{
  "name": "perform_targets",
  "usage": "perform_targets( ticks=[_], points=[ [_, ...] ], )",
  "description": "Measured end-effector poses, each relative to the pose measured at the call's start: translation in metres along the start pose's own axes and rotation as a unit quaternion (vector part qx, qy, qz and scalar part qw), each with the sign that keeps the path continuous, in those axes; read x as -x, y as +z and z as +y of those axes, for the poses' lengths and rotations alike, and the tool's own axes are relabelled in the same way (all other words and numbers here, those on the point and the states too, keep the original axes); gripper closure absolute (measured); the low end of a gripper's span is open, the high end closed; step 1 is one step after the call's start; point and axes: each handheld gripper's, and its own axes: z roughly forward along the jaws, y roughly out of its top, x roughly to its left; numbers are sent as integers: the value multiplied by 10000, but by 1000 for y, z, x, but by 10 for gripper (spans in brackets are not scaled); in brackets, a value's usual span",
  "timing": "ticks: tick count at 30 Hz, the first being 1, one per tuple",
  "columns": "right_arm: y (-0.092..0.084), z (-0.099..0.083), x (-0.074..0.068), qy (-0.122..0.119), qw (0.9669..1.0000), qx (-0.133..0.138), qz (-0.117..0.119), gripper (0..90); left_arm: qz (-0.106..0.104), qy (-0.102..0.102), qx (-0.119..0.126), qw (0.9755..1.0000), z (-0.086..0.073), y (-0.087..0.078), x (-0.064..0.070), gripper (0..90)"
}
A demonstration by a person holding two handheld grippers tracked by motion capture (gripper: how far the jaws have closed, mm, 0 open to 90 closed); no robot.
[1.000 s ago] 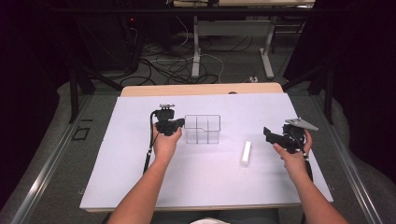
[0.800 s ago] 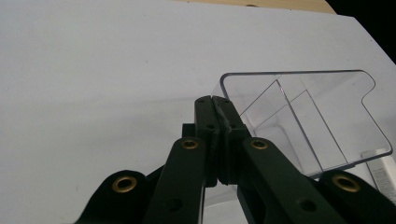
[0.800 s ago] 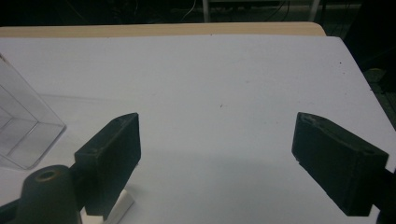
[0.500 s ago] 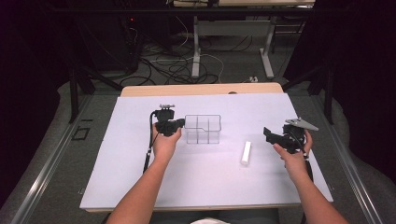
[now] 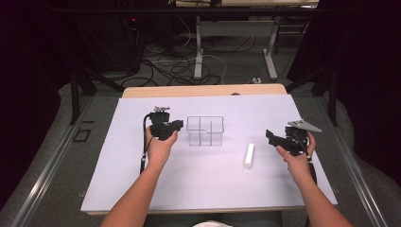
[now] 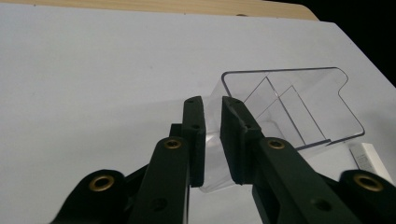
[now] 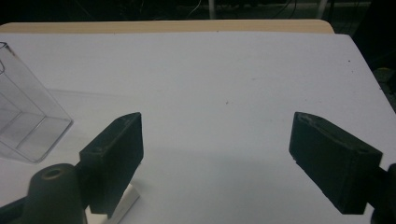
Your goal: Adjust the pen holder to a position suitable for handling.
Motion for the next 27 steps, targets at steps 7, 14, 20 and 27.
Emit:
perform_targets(
  ticks=[7, 14, 20, 27],
  points=[
    [3, -2, -2, -143, 9999, -39, 71, 192, -166, -89, 44, 9998, -9, -13, -12, 695],
    [3, -2, -7, -338, 9991, -117, 245, 204, -236, -123, 30, 9996, -17, -22, -20, 599],
    [1, 0, -9, -410, 9983, -141, 388, 236, -261, 118, 12, 9996, -27, -29, -23, 464],
    [-4, 2, -12, -690, 9958, -150, 590, 244, -161, 325, 156, 9992, -41, -37, -27, 366]
  ],
)
